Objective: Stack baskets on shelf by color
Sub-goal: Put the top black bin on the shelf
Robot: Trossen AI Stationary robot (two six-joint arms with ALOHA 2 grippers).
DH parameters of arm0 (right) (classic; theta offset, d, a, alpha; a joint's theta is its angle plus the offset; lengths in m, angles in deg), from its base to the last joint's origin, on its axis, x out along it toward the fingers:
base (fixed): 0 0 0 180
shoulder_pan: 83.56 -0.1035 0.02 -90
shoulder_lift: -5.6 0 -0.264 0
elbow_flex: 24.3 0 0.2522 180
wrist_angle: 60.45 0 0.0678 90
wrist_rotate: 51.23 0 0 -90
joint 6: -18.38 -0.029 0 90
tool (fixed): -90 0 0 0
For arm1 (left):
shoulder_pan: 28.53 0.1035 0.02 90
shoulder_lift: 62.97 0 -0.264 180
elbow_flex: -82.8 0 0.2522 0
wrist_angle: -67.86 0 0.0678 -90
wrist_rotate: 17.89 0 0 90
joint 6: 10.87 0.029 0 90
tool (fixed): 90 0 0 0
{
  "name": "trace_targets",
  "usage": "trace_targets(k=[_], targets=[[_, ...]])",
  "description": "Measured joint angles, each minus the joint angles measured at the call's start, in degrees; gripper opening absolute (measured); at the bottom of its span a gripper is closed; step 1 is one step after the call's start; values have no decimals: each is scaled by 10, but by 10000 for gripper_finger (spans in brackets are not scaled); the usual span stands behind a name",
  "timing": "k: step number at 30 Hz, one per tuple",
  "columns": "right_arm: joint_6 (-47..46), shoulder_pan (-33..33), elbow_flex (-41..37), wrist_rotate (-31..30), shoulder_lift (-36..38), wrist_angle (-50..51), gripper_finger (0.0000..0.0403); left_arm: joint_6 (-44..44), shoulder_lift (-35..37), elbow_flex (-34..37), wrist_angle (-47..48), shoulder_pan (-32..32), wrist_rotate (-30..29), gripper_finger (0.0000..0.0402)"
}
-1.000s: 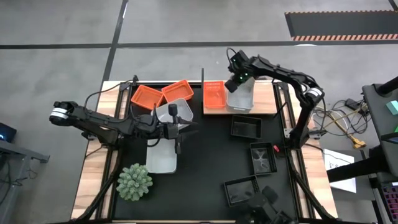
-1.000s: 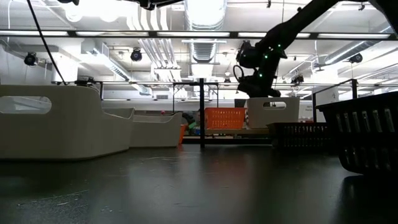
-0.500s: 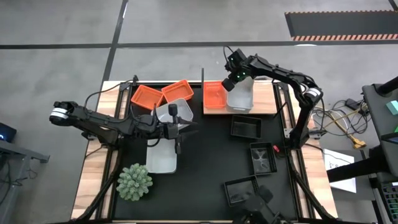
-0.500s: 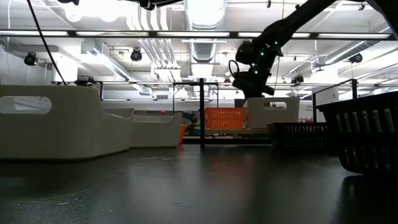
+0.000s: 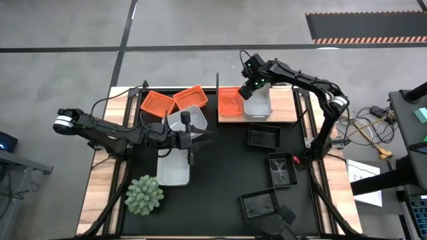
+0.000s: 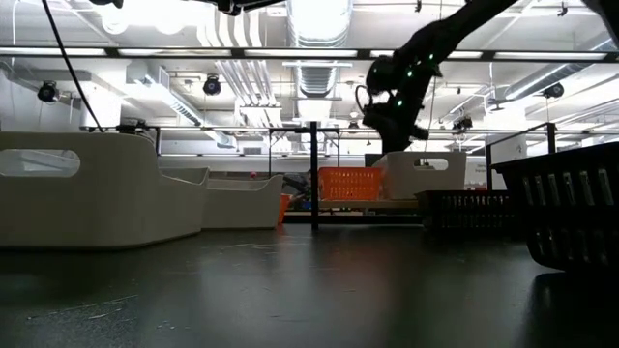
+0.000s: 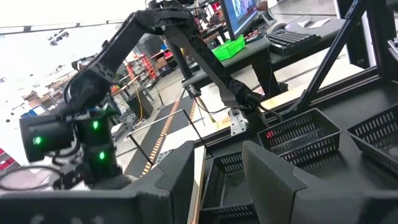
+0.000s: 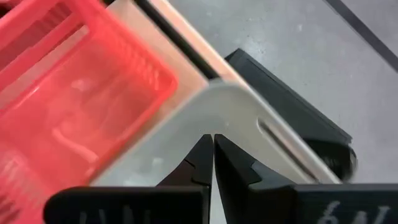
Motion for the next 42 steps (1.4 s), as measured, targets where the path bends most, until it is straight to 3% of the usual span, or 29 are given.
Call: trace_targets(k=[8, 20, 26, 31, 42], targets=[[-39, -78, -12, 1, 106, 89, 9, 0, 0, 0, 0, 0, 0, 121], [-177, -313, -77, 3, 246, 91, 9, -14, 0, 0, 0, 0, 0, 121], [-280, -388, -93, 5, 258, 123, 12, -16, 0, 0, 0, 0, 0, 121], [-323, -419, -93, 5, 242, 196, 44, -16, 0, 0, 0, 0, 0, 121], [-285, -439, -109, 5, 205, 254, 137, -17, 0, 0, 0, 0, 0, 121]])
